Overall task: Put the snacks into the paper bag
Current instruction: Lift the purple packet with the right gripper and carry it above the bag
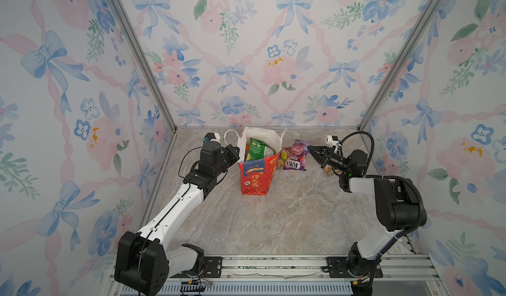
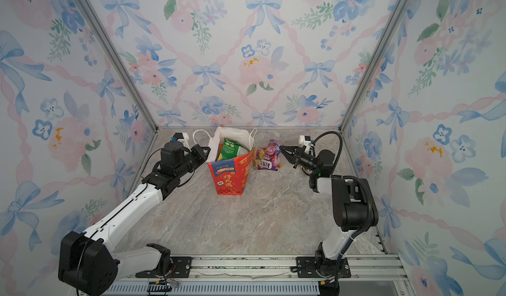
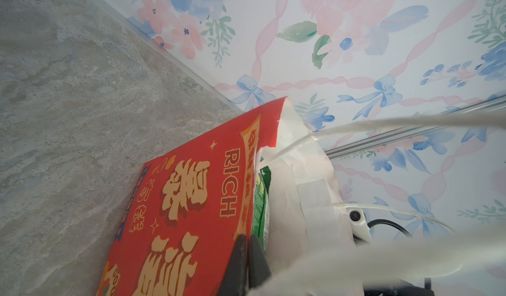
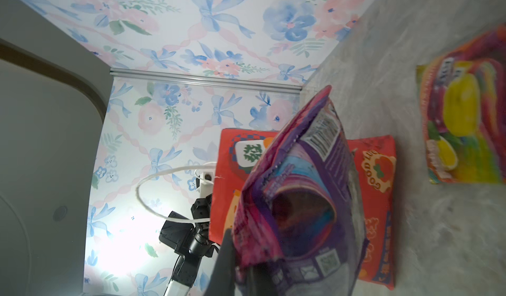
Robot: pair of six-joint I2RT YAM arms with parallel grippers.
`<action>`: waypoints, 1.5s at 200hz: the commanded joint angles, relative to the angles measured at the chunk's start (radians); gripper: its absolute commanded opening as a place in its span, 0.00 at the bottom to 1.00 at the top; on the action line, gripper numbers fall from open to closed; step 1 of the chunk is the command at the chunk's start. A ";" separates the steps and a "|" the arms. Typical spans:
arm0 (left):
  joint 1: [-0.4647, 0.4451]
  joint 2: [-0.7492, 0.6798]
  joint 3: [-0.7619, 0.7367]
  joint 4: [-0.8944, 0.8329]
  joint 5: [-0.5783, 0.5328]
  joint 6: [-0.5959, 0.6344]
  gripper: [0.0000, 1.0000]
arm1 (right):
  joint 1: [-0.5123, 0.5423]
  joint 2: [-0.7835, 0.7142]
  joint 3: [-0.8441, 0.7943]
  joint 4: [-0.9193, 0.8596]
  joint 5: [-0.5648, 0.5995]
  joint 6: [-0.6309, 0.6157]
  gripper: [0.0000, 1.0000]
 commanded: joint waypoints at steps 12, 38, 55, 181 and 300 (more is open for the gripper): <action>0.011 -0.017 -0.019 -0.004 -0.003 0.003 0.07 | -0.006 -0.226 0.126 -0.326 -0.041 -0.160 0.00; 0.011 -0.017 -0.012 -0.003 0.001 0.003 0.07 | 0.012 -0.411 0.356 -1.086 0.012 -0.639 0.00; 0.011 -0.016 -0.009 -0.001 0.006 0.002 0.07 | 0.042 -0.458 0.525 -1.420 0.072 -0.836 0.00; 0.004 0.013 -0.005 0.033 0.026 -0.005 0.07 | 0.346 -0.308 0.951 -1.458 0.195 -0.814 0.00; 0.005 0.018 -0.004 0.051 0.037 -0.005 0.07 | 0.458 -0.080 1.147 -1.556 0.280 -0.884 0.00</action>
